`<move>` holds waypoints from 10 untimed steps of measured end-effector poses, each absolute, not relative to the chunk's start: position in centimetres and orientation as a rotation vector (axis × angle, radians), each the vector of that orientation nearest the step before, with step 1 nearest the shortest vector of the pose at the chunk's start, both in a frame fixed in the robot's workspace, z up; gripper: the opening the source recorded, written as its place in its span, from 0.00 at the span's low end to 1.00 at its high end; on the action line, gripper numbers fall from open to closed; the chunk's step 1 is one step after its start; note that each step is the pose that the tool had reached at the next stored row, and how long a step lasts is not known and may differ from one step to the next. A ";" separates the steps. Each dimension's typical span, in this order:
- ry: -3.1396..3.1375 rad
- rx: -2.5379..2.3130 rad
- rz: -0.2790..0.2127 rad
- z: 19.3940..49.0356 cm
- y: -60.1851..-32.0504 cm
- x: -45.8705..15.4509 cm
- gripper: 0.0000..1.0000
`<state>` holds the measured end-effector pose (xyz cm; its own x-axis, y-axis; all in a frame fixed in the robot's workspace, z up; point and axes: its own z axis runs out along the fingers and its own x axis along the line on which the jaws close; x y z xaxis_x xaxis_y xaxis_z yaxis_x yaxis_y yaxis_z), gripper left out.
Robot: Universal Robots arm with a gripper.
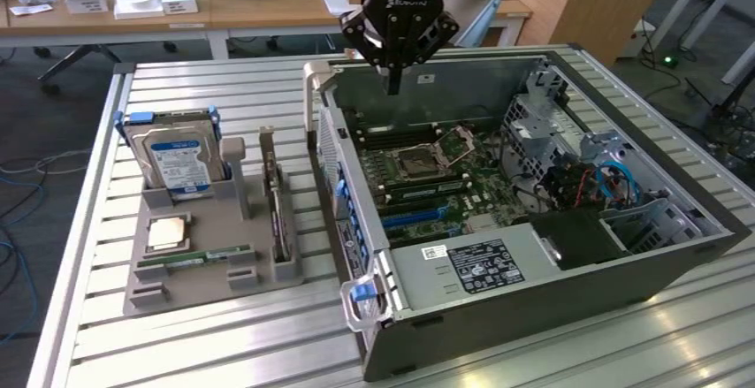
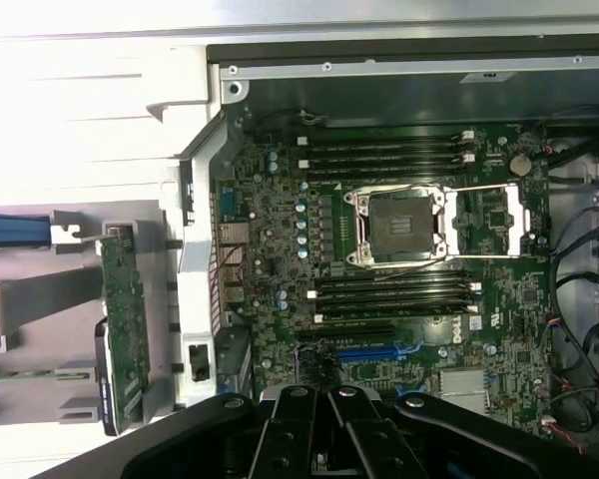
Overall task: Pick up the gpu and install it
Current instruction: 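Reach for the gpu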
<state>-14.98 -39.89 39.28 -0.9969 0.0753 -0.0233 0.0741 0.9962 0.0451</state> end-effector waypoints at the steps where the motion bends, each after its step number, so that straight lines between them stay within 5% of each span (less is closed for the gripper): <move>1: 3.114 0.117 0.069 39.3 -39.9 -15.1 0.11; 10: 3.114 0.117 0.069 39.3 -39.9 -16.2 0.11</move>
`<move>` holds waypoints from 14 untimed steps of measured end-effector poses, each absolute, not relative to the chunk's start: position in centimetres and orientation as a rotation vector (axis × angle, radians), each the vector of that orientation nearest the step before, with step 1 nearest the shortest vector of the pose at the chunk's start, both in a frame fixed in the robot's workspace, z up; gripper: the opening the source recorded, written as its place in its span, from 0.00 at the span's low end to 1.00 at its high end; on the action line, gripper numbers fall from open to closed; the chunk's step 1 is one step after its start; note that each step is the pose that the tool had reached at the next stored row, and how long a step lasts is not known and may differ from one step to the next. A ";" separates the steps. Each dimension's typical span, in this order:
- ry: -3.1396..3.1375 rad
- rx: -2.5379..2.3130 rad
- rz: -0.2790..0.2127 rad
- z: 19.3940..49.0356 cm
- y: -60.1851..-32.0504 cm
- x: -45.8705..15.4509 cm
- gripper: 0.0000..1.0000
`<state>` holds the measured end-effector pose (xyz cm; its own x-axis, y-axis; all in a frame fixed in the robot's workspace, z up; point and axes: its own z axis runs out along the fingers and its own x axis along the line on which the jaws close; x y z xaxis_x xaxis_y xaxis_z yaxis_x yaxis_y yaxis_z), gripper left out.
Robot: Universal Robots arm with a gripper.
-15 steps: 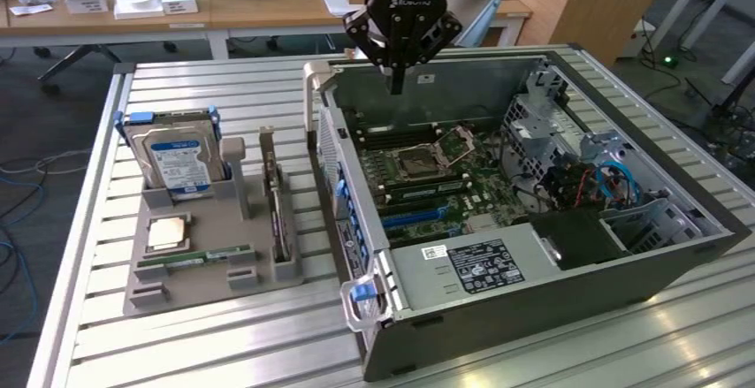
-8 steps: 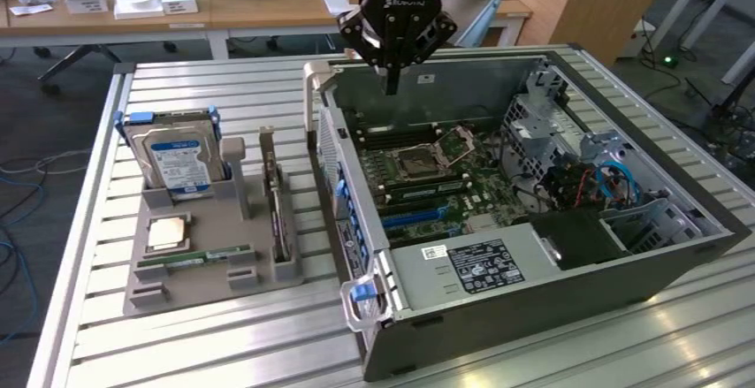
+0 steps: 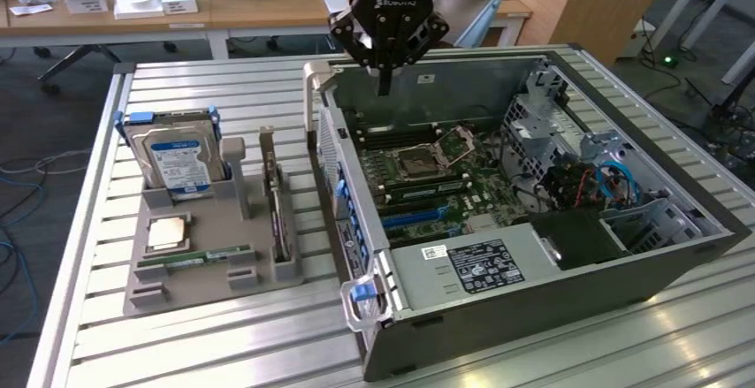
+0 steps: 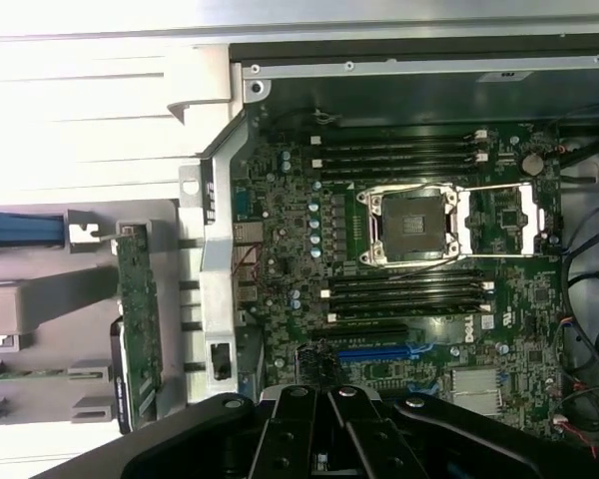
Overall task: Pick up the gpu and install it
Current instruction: 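Reach for the gpu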
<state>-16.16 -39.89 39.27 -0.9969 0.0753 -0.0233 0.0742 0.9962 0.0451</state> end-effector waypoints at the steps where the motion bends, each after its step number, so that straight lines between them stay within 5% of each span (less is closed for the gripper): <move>1: 3.114 0.117 0.069 39.3 -39.9 -16.3 0.11; 14: 3.114 0.117 0.069 39.3 -39.9 -17.8 0.11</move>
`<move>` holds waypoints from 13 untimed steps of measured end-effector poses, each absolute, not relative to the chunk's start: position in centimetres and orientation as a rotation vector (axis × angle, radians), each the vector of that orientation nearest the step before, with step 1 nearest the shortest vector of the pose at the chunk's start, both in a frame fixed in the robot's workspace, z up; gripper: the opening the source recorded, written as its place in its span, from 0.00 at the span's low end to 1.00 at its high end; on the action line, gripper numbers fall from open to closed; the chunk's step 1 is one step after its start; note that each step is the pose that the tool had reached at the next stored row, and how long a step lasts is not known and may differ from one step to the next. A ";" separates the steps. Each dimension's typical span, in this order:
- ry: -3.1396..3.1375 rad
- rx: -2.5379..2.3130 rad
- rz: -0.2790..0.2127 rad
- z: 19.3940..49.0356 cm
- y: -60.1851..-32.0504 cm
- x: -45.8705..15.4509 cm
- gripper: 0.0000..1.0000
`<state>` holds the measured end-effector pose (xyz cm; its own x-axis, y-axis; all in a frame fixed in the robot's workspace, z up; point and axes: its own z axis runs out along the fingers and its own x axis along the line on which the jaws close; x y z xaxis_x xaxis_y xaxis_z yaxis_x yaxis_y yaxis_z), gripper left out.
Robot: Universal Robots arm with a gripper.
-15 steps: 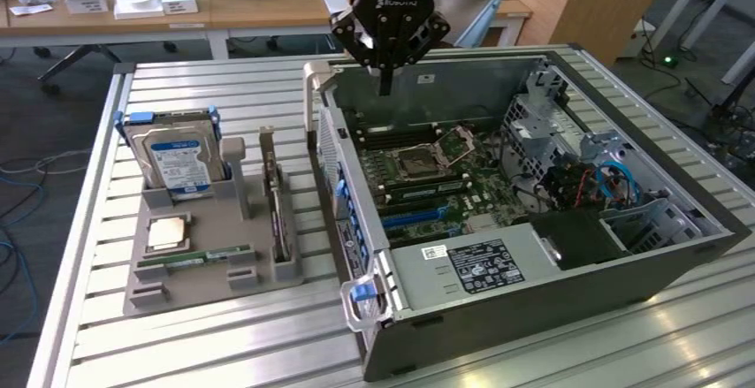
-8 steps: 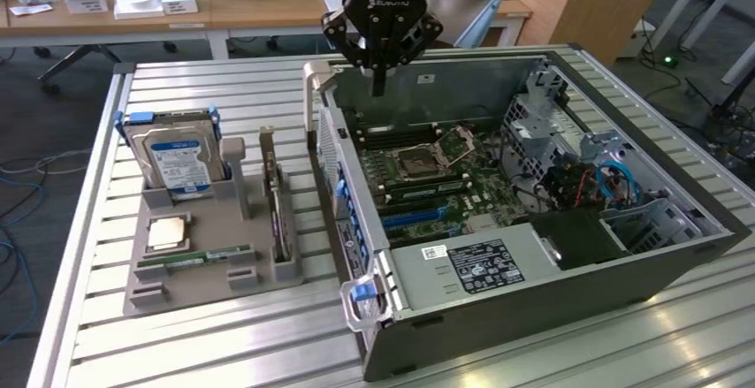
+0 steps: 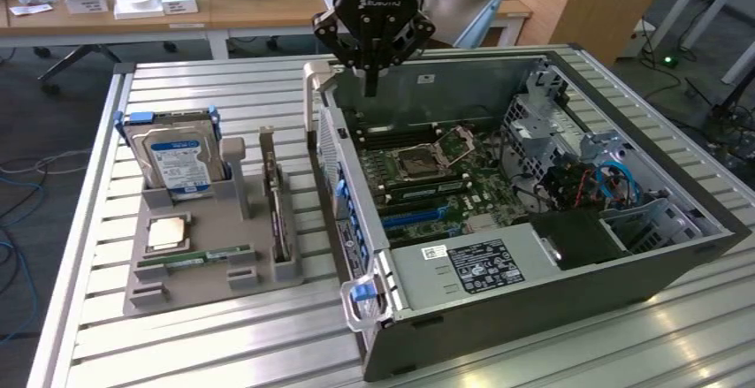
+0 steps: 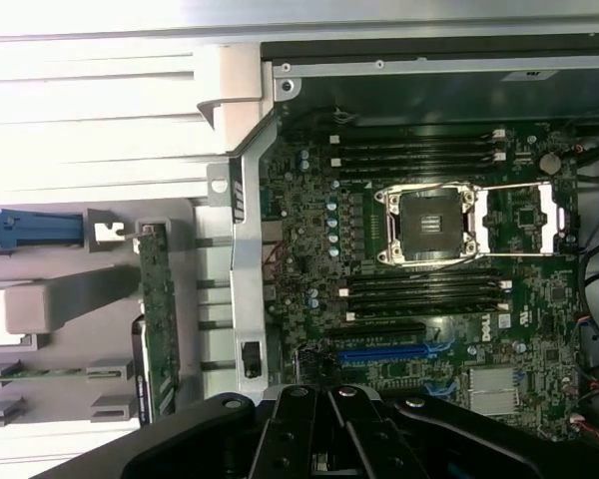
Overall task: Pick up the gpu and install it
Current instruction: 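Reach for the gpu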
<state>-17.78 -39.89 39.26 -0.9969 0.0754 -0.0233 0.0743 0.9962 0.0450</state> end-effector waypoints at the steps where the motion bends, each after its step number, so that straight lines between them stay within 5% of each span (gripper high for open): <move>1: 3.114 0.117 0.069 39.3 -39.9 -17.9 0.11; 13: 3.114 0.117 0.069 39.2 -39.9 -19.8 0.11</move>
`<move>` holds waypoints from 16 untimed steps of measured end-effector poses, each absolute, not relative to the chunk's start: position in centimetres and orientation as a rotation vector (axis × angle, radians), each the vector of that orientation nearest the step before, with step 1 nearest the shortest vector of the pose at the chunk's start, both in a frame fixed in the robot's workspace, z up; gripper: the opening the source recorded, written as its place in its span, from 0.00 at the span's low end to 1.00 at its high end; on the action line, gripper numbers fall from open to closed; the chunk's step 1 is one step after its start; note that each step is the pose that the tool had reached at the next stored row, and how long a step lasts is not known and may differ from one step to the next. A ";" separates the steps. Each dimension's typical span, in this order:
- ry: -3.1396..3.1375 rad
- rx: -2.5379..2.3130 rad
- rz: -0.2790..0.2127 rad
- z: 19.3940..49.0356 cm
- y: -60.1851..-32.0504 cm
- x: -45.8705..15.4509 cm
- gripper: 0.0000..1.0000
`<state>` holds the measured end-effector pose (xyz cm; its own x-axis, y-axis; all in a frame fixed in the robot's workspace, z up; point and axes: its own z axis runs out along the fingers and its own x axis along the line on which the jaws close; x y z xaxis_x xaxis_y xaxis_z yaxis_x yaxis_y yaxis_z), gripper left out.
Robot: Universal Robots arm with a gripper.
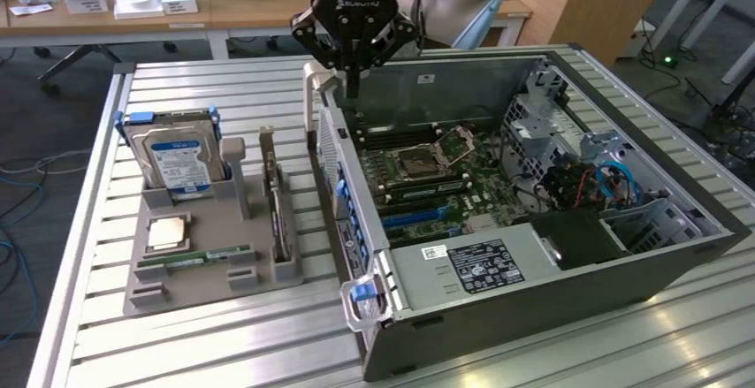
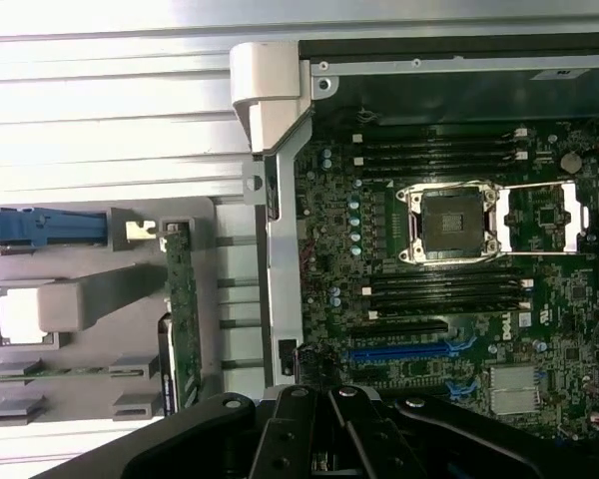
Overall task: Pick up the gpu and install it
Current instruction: 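Reach for the gpu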
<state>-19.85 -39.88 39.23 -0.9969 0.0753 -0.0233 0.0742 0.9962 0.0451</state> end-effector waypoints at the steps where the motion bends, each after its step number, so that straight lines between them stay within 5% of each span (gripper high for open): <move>1: 3.114 0.117 0.069 39.2 -39.9 -20.0 0.11; 16: 3.114 0.117 0.069 39.2 -39.9 -22.0 0.11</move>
<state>-22.03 -39.88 39.21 -0.9969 0.0753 -0.0233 0.0742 0.9962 0.0451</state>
